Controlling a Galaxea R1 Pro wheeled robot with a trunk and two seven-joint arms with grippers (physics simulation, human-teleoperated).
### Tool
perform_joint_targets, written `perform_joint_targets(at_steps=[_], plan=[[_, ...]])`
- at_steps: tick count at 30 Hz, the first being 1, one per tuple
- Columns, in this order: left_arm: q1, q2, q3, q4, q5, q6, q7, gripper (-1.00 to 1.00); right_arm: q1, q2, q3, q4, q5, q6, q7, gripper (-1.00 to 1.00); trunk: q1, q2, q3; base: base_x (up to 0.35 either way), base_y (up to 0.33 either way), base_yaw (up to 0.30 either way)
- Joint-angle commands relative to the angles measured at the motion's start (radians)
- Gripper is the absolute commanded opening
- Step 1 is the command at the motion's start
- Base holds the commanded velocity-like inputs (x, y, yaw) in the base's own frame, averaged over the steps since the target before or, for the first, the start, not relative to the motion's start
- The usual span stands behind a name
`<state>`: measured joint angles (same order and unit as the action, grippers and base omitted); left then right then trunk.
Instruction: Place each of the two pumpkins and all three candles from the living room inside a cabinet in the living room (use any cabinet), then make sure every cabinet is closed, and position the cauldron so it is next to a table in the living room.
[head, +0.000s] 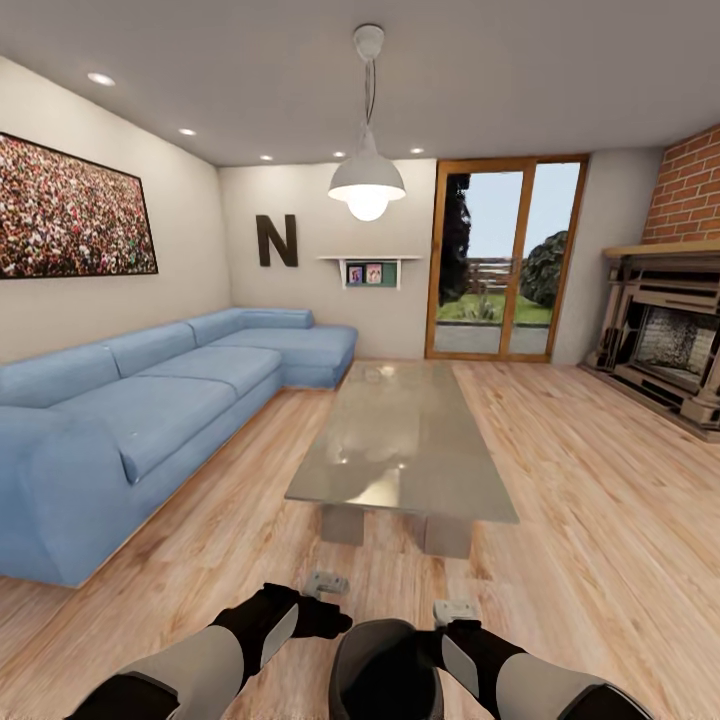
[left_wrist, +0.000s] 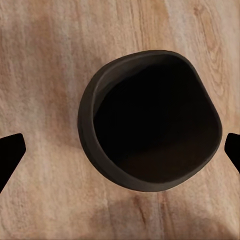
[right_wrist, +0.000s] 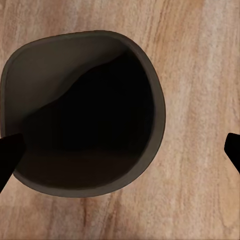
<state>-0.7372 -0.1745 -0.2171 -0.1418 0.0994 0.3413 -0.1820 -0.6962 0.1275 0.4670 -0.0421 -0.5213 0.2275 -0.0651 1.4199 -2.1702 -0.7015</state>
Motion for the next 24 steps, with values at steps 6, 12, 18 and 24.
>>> perform_joint_targets(at_steps=[6,12,18,24], plan=[[-0.001,0.0,-0.006,-0.001,0.01,0.005,0.001,1.0,0.0,0.0,0.008,-0.002,-0.009,0.006,-0.005,1.0,0.023,-0.043,-0.02,0.0,0.0,0.0],[-0.001,0.0,-0.006,-0.002,0.01,0.005,0.001,1.0,0.0,0.0,0.009,-0.002,-0.007,0.008,-0.005,1.0,0.046,-0.085,-0.039,0.0,0.0,0.0],[-0.001,0.0,-0.006,-0.018,0.011,0.014,0.002,1.0,-0.014,-0.003,0.01,-0.006,-0.004,0.013,-0.005,1.0,0.069,-0.127,-0.058,0.0,0.0,0.0],[-0.001,0.0,-0.005,-0.058,0.059,0.094,0.006,1.0,-0.105,-0.004,0.01,-0.005,-0.005,0.029,-0.005,1.0,0.092,-0.169,-0.076,0.0,0.0,0.0]])
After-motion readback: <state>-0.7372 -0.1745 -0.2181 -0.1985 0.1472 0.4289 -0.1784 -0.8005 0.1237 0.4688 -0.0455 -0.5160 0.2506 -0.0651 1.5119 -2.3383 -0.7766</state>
